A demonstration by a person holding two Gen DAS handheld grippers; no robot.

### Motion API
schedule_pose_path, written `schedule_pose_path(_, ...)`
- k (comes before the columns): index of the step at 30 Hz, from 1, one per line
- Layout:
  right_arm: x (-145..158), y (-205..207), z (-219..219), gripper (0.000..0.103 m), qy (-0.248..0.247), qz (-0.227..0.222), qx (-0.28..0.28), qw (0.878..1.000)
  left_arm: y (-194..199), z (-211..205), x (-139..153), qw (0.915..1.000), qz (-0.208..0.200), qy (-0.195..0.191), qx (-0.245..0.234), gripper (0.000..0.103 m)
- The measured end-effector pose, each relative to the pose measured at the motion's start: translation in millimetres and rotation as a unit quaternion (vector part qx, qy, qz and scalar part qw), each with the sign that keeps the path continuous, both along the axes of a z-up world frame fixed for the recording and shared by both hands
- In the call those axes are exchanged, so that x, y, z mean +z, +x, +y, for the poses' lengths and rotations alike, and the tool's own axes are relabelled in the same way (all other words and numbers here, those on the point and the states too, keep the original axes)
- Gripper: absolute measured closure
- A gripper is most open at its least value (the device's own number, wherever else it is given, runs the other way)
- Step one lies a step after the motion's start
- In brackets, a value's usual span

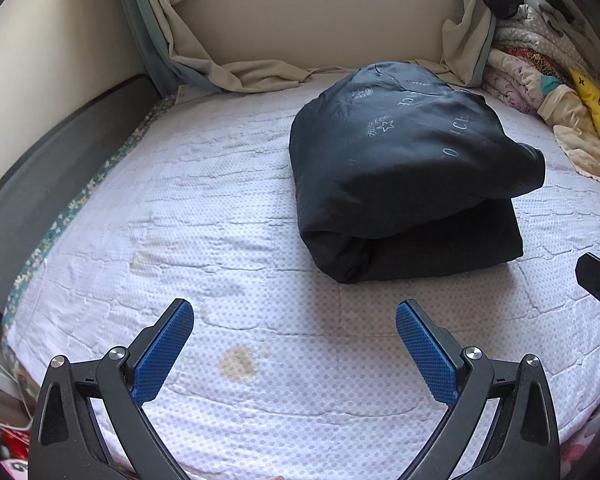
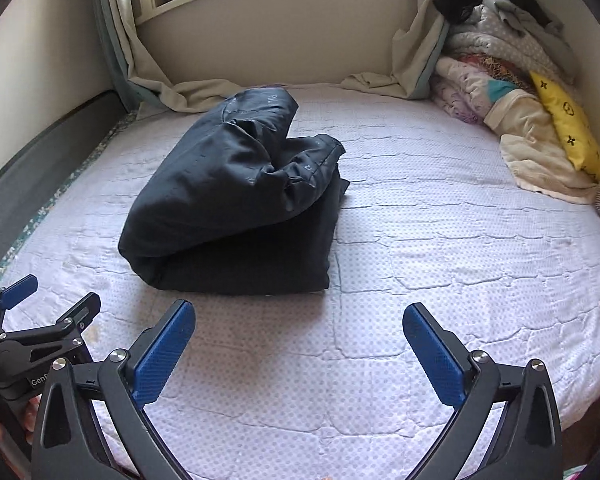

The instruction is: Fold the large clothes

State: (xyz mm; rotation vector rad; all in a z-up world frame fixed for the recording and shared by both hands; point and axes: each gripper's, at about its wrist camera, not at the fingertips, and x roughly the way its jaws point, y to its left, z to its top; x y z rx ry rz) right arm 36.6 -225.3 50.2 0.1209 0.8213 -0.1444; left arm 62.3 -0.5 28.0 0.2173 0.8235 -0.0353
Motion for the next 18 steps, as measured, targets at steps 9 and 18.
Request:
schedule_pose_path(9,-4.9,0.3,1.1,0.000,-0.002,0.008,0.001,1.000,-2.8,-2.4,-2.4,0.9998,0.004,-0.020,-0.003,0.000)
schedule_pose_path(18,-6.0,1.3,4.1,0.000,-0.007,0.007,0.005,1.000,-3.4,-7.5,0.2,0.9997,-0.001,-0.024,-0.008,0.000)
